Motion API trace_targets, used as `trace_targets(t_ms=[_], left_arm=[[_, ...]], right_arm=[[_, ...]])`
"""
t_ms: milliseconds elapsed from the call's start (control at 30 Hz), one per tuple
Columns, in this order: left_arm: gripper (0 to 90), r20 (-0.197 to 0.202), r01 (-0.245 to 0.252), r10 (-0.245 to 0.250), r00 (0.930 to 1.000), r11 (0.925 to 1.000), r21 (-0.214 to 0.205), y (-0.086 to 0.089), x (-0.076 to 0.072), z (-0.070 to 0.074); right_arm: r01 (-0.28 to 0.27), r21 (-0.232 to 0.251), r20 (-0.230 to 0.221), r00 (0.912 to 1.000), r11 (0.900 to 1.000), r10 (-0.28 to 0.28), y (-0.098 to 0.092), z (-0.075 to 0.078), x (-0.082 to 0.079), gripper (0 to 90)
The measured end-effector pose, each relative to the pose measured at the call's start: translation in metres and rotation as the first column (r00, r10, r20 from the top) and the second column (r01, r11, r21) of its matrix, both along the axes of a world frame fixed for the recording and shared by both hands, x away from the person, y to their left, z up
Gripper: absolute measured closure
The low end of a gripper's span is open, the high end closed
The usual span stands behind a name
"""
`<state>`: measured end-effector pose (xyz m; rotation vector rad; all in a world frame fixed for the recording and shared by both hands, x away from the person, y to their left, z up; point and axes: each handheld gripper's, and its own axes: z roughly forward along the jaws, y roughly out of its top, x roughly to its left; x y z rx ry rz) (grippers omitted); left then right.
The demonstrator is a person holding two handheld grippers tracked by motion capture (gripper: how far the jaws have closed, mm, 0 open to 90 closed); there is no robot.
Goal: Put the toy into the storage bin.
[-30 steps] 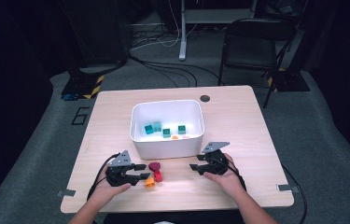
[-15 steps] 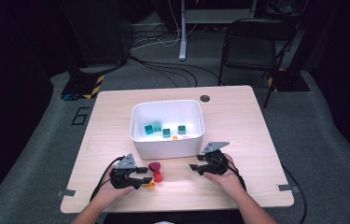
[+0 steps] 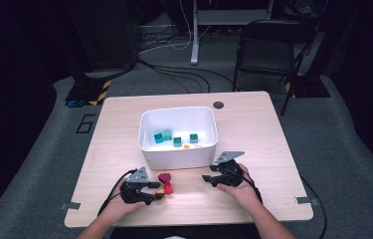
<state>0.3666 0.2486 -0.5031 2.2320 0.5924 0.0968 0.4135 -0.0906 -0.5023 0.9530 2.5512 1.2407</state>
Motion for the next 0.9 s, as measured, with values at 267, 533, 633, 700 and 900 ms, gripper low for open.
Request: trace_targets(t_ms=[267, 533, 633, 700, 900], left_arm=[[59.8, -0.011, 0.012, -0.012, 0.9999, 0.9994, 0.033, -0.002, 0.001, -0.007], [66.8, 0.000, 0.001, -0.001, 1.0000, 0.9983, 0.058, -0.001, 0.002, -0.005], [66.9, 0.005, -0.008, 0.008, 1.0000, 0.9985, 0.053, 0.000, 0.002, -0.002], [66.9, 0.010, -0.020, 0.020, 0.9998, 0.9991, 0.037, 0.002, 0.002, 0.000], [66.9, 0.012, -0.047, 0.047, 0.9988, 0.9987, 0.021, 0.008, 0.004, 0.007]], right_arm=[[0.000, -0.003, 0.000, 1.0000, 1.0000, 0.000, 0.000, 0.000, 0.000, 45.2], [0.001, -0.003, -0.001, 1.0000, 1.0000, -0.001, 0.000, 0.000, 0.000, 45.2], [0.001, -0.003, -0.001, 1.0000, 1.0000, -0.001, 0.000, 0.000, 0.000, 45.2], [0.000, -0.003, -0.001, 1.0000, 1.0000, 0.000, 0.000, -0.001, 0.000, 45.2], [0.000, -0.002, -0.002, 1.0000, 1.0000, 0.000, 0.000, -0.001, 0.000, 45.2]])
